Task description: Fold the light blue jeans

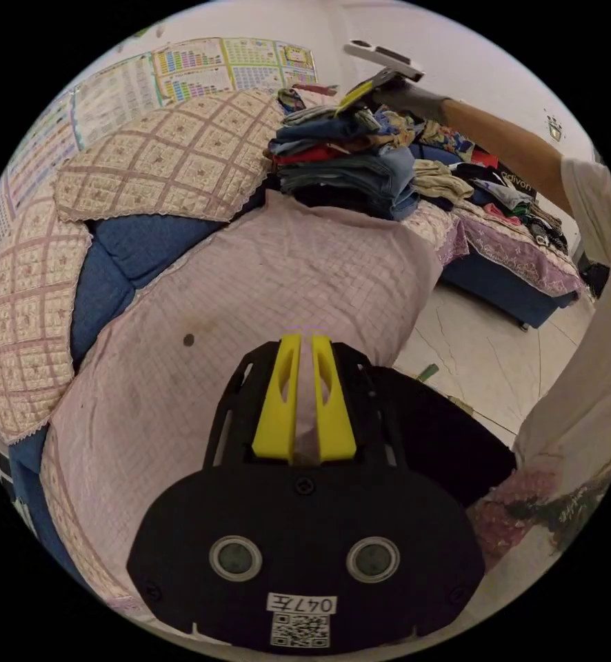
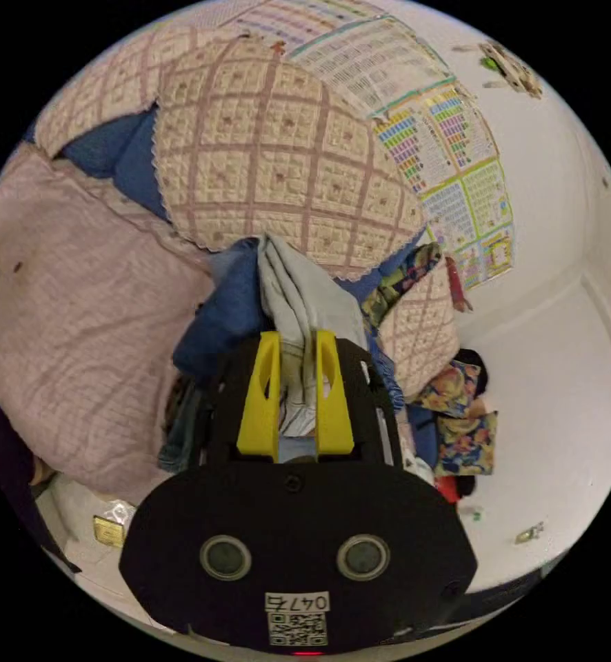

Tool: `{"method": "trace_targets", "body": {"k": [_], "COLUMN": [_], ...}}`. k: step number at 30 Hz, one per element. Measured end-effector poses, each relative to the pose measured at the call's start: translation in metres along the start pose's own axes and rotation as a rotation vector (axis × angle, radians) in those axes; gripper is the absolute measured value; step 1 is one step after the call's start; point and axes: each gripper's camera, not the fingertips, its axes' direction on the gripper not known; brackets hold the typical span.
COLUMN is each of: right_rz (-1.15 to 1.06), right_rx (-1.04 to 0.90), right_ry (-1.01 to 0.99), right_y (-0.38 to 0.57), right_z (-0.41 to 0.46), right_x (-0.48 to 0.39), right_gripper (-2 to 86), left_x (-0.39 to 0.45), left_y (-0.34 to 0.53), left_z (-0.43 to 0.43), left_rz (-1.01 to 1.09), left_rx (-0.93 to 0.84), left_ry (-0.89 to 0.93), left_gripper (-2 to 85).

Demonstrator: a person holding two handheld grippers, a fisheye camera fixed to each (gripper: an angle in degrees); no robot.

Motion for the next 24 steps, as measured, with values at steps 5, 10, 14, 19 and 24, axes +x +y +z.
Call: {"method": "trace_targets", "body": {"k": [5,10,14,19,24], "right_rz": [0.103,-0.073,-0.269,-0.288,-0.274], "right_rx": [0.109,0.358,0.453,0.472,0.561], "right_ry": [0.158,0.109,-0.084,-0.368,-0.277], "right_y": [-0.021,-0.021,-0.016,-0.034,-0.053], "right_z": [-0.072,-0.186,-0.24,-0.244,-0.268], "right_x": [-0.041,-0.138,-0.262,-0.375,-0.431], "right_gripper": [0.4,0.2,0.3,0.5,0.6], "left_x": [-0.003,-0.004,-0.002,-0.004,-0.03], "left_y": [0.024,0.027,0.032,0.043,0.057], "left_z": [-0.05,-0.097,-0.131,-0.152,-0.184], "left_rz": [-0.026,-0.042,-0.034,-0.031,-0.097], "left_rx": [0.034,0.052,0.075,0.023,0.01], "left_ry": [0.037,0.018,0.046,0.032,0.009], "left_gripper": [-0.2,-0.9,-1.0,-1.0,-1.0]}}
